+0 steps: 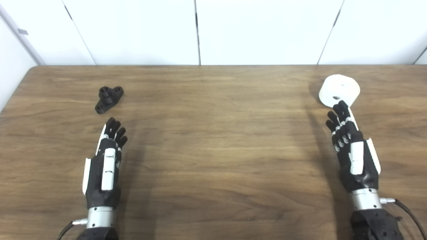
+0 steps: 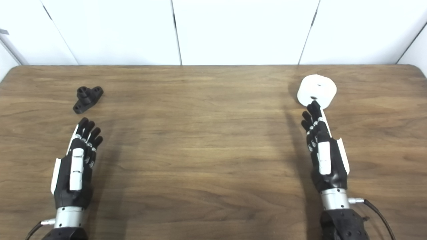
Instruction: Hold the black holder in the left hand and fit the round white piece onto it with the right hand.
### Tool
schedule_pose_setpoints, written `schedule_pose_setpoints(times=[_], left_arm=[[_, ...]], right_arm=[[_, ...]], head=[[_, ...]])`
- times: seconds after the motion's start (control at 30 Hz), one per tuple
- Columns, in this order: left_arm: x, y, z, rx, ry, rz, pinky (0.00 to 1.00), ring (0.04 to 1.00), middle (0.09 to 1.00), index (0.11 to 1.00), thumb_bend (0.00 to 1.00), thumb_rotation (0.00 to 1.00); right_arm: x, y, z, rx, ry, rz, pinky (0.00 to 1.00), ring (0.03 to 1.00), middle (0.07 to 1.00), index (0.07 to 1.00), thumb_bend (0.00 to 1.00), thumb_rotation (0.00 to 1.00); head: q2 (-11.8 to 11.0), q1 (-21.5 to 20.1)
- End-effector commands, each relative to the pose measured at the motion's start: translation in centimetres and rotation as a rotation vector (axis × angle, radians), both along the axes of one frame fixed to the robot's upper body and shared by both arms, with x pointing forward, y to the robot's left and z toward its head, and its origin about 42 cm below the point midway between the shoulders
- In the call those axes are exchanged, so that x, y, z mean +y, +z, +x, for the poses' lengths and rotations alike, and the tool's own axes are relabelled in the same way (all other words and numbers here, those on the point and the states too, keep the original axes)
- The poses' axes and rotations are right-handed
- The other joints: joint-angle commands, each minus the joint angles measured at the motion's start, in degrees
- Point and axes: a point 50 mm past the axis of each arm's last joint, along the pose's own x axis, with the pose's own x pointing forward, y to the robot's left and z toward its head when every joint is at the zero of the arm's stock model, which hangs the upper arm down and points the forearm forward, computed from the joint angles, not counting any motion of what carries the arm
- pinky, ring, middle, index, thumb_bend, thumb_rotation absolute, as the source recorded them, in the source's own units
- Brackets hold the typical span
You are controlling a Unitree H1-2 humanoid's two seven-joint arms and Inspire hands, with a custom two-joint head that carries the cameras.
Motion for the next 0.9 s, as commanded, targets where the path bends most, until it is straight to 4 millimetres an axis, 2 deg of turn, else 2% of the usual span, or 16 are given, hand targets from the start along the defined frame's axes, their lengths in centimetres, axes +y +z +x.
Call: schedule_pose_setpoints(times=[0.0, 0.33, 0.43, 0.6, 0.87], left_arm=[[-1.9, -0.2, 0.2, -0.029, 0.013, -0.053, 0.95, 0.95, 0.969, 0.968, 0.46, 0.83], [-1.8, -0.3, 0.2, -0.028, 0.014, -0.042, 0.96, 0.95, 0.968, 0.965, 0.47, 0.82], [-2.0, -0.2, 0.1, -0.026, 0.019, -0.039, 0.94, 0.94, 0.96, 0.958, 0.48, 0.81], [-2.7, -0.7, -0.1, -0.018, 0.023, -0.032, 0.95, 0.926, 0.951, 0.954, 0.46, 0.81], [-3.7, -1.9, -0.5, -0.023, 0.022, -0.01, 0.94, 0.924, 0.938, 0.947, 0.46, 0.81]], right_arm=[[-0.5, -1.4, -0.9, 0.03, -0.003, -0.01, 0.98, 0.966, 0.979, 0.983, 0.66, 0.98], [-0.5, -1.4, -1.0, 0.036, -0.004, -0.014, 0.98, 0.968, 0.982, 0.987, 0.65, 0.99], [-0.6, -1.5, -1.0, 0.036, -0.002, -0.011, 0.98, 0.971, 0.983, 0.99, 0.65, 0.99], [-1.2, -2.1, -1.3, 0.047, -0.002, -0.017, 1.0, 0.973, 0.981, 0.989, 0.66, 0.99], [-2.1, -3.2, -1.6, 0.051, 0.005, -0.009, 1.0, 0.976, 0.99, 0.997, 0.66, 0.98]], head=[[0.1, 0.0], [0.0, 0.2], [-0.6, 1.3], [-4.1, 5.6], [-8.0, 10.0]])
